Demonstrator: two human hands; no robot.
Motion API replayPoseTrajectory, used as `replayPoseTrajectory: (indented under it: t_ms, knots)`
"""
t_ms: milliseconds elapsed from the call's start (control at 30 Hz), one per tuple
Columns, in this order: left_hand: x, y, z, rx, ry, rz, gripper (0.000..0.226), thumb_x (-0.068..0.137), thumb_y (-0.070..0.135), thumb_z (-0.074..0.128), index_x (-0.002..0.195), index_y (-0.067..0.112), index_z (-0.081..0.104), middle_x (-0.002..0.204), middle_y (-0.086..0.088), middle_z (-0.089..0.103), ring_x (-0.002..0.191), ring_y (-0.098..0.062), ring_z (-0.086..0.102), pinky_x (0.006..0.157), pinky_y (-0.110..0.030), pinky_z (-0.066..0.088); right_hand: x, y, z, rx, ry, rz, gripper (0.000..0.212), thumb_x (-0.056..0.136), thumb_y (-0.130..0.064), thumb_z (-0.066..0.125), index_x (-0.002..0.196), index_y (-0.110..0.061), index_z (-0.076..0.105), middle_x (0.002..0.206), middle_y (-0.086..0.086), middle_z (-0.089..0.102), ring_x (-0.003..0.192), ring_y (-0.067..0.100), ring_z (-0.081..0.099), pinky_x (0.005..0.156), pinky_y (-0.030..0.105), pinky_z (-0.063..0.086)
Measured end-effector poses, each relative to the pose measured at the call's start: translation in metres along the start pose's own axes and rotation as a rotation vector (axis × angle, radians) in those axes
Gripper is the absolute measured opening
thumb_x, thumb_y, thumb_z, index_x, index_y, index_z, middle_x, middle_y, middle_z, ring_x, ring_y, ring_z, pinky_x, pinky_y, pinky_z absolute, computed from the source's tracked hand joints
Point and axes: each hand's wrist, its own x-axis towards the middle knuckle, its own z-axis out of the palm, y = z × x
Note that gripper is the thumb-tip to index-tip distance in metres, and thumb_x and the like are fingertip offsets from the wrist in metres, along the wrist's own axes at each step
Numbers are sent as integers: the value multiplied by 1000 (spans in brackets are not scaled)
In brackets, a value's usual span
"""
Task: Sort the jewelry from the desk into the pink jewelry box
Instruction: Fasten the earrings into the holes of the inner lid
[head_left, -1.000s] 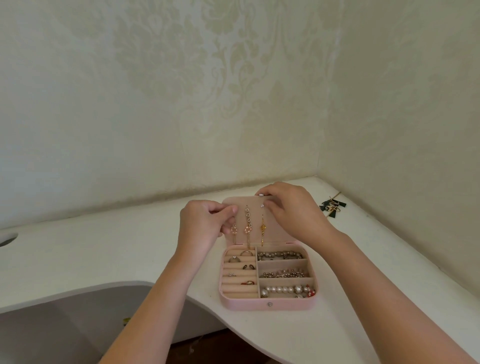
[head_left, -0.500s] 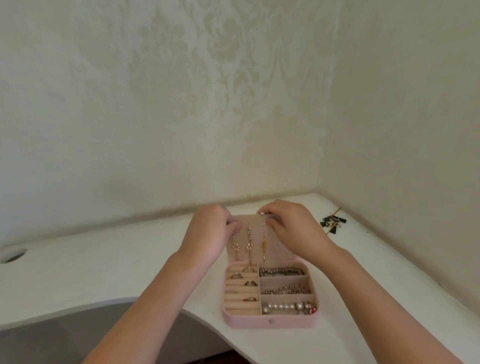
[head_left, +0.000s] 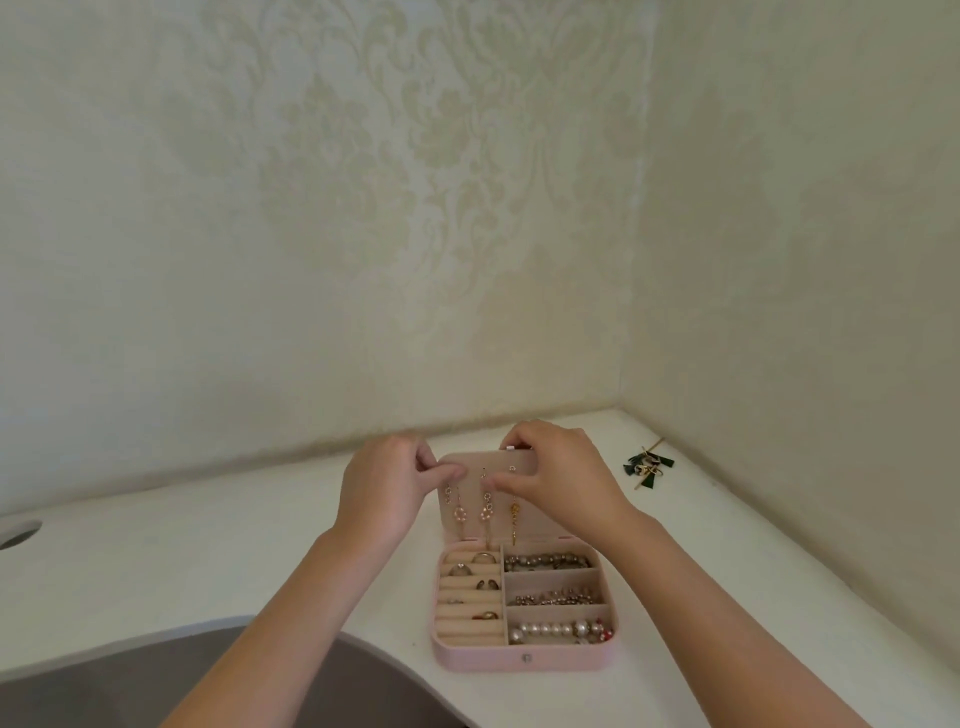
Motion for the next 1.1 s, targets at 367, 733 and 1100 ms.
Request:
replayPoseTrajectory:
  t_ms: [367,733,1100]
  knots:
    - [-7,-17,12,-507,-141,111,9,84,18,69,78,25,68,67,11,65,63,-4,56,60,-16,40,7,-12,3,-82,-26,-50,22,78,-35,71,98,-24,69,92,-7,58,91,15,54,84,28,34]
    - [-4,-19,3,-665,-256,15,13,78,8,74,87,17,73,80,3,74,74,-4,68,69,-10,47,22,-28,-9,-64,-226,9,15,73,-18,76,87,-15,75,83,4,70,77,17,61,64,26,42]
    - [5,-24,12,-692,-263,-35,14,78,9,74,84,22,72,83,1,74,79,-11,69,77,-23,51,30,-31,-7,-61,-227,56,14,71,-11,77,84,-13,75,81,2,71,70,11,58,54,12,38]
